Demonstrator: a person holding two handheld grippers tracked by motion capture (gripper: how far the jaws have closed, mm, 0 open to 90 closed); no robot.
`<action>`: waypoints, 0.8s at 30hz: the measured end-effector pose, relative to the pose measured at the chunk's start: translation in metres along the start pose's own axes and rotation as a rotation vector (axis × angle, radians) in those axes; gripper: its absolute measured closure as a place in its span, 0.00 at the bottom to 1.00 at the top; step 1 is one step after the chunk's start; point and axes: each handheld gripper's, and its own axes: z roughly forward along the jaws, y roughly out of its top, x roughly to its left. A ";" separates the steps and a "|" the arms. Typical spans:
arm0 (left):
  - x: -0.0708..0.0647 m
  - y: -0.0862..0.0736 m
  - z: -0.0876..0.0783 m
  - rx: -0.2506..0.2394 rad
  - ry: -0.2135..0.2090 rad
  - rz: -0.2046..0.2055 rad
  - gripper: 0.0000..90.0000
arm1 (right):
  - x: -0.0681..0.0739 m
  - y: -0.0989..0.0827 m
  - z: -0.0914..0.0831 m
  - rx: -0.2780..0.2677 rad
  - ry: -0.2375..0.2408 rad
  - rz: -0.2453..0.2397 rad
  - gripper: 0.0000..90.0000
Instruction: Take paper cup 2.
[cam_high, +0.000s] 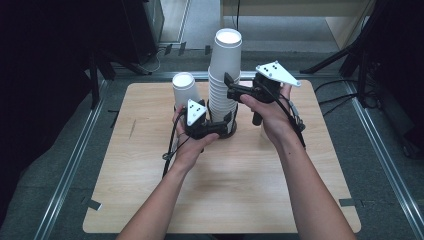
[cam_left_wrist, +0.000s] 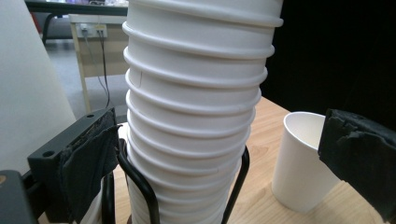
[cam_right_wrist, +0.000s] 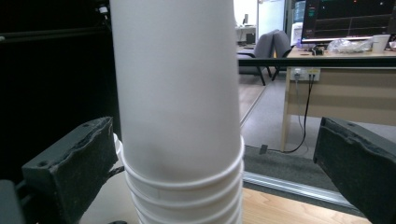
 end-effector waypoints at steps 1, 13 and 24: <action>0.000 0.000 0.000 0.000 0.000 0.000 0.00 | 0.000 0.000 0.000 0.000 0.000 0.000 0.00; -0.002 0.007 0.017 -0.013 0.060 0.012 0.06 | 0.004 0.002 0.019 0.021 0.036 0.001 0.02; -0.005 0.009 0.032 -0.004 0.111 -0.008 0.07 | 0.007 0.000 0.029 0.021 0.038 0.006 0.02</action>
